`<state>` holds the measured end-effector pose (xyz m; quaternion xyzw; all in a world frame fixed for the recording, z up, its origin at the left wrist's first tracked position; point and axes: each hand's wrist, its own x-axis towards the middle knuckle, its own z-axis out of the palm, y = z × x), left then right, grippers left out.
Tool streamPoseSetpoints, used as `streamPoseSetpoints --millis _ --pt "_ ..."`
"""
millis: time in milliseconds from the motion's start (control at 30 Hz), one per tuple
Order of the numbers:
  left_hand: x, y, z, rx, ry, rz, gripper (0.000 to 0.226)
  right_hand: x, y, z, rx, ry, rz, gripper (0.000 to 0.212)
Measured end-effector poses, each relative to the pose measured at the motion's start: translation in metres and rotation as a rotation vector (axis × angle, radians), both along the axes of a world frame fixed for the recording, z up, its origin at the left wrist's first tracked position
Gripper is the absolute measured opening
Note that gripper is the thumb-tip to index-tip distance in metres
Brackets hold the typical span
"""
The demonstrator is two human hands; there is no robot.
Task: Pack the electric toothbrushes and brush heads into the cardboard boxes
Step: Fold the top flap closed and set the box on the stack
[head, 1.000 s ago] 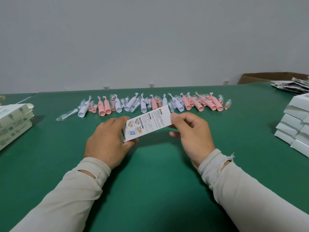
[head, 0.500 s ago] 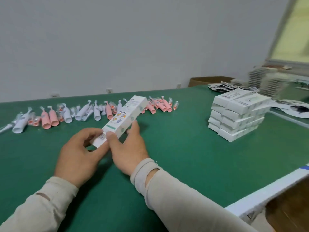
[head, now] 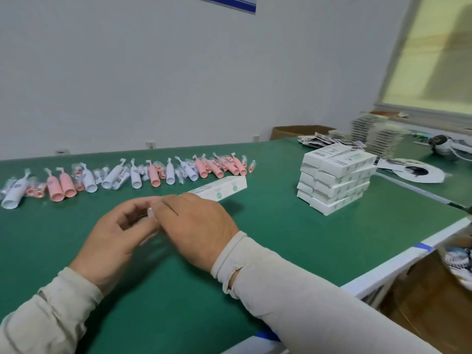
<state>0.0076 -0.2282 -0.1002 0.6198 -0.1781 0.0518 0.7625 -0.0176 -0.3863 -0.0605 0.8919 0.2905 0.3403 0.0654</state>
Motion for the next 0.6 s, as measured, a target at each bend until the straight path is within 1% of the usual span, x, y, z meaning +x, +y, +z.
streamPoseSetpoints --millis 67,100,167,233,300,400,533,600 --pt "0.001 0.002 0.001 -0.1 0.033 -0.05 0.029 -0.003 -0.007 0.003 0.009 -0.003 0.019 0.021" --pt "0.003 0.003 0.001 -0.125 0.044 -0.047 0.03 -0.005 -0.015 0.005 0.056 -0.016 0.034 0.02" --pt "0.004 0.006 -0.001 -0.088 0.043 0.015 0.024 -0.008 -0.035 0.011 0.185 -0.096 0.058 0.021" --pt "0.005 0.008 -0.005 0.012 0.033 0.077 0.017 -0.006 -0.065 0.023 0.241 -0.241 -0.002 0.025" --pt "0.005 0.007 -0.01 0.09 0.035 0.113 0.014 0.0 -0.1 0.04 0.259 -0.306 -0.156 0.023" --pt "0.006 0.007 -0.012 0.145 0.049 0.118 0.015 0.018 -0.157 0.06 0.233 -0.332 -0.447 0.021" --pt "0.006 0.008 -0.015 0.206 0.041 0.092 0.018 0.043 -0.215 0.066 0.19 -0.248 -0.723 0.011" --pt "0.007 0.008 -0.017 0.23 0.043 0.095 0.021 0.053 -0.228 0.065 0.226 -0.194 -0.818 0.011"
